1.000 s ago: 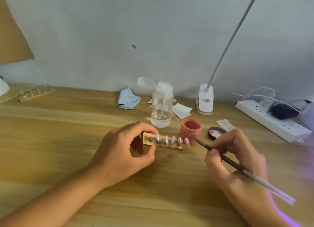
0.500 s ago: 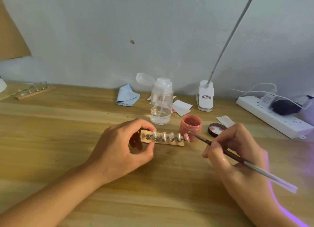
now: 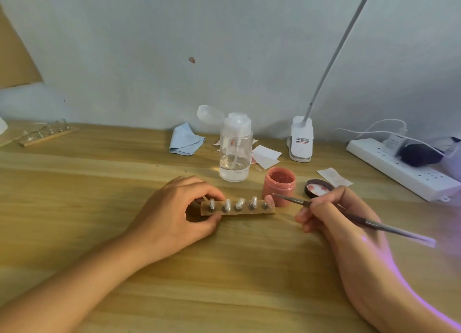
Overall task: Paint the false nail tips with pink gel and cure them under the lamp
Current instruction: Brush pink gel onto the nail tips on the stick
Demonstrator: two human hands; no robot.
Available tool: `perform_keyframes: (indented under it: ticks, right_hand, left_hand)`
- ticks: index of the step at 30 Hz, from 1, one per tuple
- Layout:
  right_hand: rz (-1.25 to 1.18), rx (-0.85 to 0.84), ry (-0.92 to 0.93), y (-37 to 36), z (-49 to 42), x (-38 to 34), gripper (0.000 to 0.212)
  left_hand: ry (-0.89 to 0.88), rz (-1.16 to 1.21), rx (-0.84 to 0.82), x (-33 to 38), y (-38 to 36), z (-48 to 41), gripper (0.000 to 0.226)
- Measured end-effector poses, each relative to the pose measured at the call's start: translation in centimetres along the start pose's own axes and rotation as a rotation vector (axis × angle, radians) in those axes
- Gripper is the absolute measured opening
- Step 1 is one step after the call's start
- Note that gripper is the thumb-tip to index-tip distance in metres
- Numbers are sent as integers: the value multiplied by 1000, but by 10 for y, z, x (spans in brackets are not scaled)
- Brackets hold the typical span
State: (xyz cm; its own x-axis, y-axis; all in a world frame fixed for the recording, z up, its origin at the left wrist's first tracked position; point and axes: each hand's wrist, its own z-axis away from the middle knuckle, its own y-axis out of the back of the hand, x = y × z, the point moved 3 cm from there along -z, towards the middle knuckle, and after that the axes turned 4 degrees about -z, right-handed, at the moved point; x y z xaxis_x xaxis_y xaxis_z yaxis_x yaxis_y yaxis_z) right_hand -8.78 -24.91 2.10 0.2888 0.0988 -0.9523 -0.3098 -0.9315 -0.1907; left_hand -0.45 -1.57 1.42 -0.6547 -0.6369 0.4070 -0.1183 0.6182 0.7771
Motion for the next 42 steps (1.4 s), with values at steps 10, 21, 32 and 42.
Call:
perform_keyframes:
  ticks: [10, 21, 32, 42]
  right_hand:
    - [65, -41, -15, -4, 2, -1, 14]
    - [83, -19, 7, -3, 1, 1, 8]
    - [80, -7, 62, 3, 0, 4, 6]
    - [285, -34, 115, 3, -20, -21, 12]
  left_hand:
    - [14, 47, -18, -2, 0, 0, 27]
    - [10, 23, -13, -3, 1, 0, 28]
    - [41, 48, -39, -5, 0, -1, 26]
    - [45, 9, -54, -1, 0, 0, 25]
